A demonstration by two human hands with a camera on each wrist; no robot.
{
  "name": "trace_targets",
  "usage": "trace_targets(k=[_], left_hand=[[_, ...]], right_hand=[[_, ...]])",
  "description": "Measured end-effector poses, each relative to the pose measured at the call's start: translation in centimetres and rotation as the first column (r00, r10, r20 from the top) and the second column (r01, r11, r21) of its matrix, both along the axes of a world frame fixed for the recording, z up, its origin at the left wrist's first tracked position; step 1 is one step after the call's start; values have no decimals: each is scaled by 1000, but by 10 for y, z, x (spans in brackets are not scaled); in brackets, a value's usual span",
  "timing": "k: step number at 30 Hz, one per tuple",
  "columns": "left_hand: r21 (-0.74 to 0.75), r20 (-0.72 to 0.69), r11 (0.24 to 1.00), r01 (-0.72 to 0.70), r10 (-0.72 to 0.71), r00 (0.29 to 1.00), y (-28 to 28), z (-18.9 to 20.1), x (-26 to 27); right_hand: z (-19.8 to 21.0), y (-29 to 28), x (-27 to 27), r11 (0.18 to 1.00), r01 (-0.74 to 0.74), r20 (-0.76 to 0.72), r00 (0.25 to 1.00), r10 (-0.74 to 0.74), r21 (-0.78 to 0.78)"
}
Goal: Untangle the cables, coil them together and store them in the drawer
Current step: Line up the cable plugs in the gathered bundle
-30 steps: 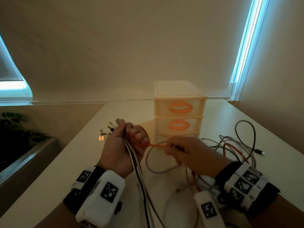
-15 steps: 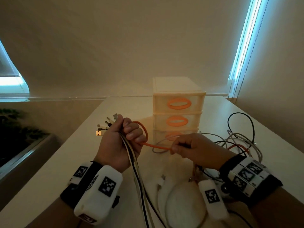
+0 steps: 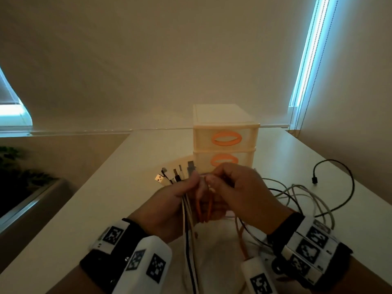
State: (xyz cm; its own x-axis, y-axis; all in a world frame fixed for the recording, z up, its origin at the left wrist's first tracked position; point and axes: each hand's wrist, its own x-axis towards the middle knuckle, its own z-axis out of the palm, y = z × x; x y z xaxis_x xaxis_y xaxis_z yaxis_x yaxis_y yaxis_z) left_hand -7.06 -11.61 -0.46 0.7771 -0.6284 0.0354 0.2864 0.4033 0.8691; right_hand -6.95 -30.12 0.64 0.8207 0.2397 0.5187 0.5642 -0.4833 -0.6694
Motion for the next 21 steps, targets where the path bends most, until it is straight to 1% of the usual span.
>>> trace_targets(k=[2, 3, 5, 7, 9, 11, 13, 15, 17, 19, 21], left_hand=[[-112, -37, 983, -142, 139, 990, 0, 3, 3], [-158, -70, 964, -212, 203, 977, 1, 5, 4], [-230, -144, 919, -319, 292, 946, 3, 8, 6], [-282, -231, 862, -421, 365, 902, 5, 8, 9], [-329, -298, 809, -487, 401, 866, 7, 7, 13], [-371, -321, 791, -487, 383, 866, 10, 5, 16], [-383, -323, 801, -459, 350, 879, 10, 3, 18], [-391, -324, 811, -436, 323, 889, 10, 1, 19], [-402, -331, 810, -426, 305, 893, 14, 1, 19], [-412, -336, 814, -409, 282, 899, 19, 3, 20], [-412, -333, 820, -398, 270, 903, 20, 4, 20]], right_hand=[[1, 1, -5, 989, -133, 45, 990, 136, -63], [0, -1, -4, 978, -184, 41, 981, 188, -94], [-1, -6, -1, 955, -265, -66, 964, 258, -136], [-4, -9, 2, 939, -261, -155, 961, 230, -225], [-8, -12, 7, 931, -181, -175, 976, 130, -316], [-11, -17, 12, 936, -108, -186, 981, 46, -335], [-9, -20, 15, 950, -90, -193, 981, 32, -299], [-6, -18, 12, 951, -170, -229, 967, 111, -257], [-5, -15, 9, 936, -259, -273, 943, 192, -237], [-7, -13, 10, 919, -286, -287, 936, 206, -273], [-8, -17, 15, 914, -250, -264, 950, 167, -320]])
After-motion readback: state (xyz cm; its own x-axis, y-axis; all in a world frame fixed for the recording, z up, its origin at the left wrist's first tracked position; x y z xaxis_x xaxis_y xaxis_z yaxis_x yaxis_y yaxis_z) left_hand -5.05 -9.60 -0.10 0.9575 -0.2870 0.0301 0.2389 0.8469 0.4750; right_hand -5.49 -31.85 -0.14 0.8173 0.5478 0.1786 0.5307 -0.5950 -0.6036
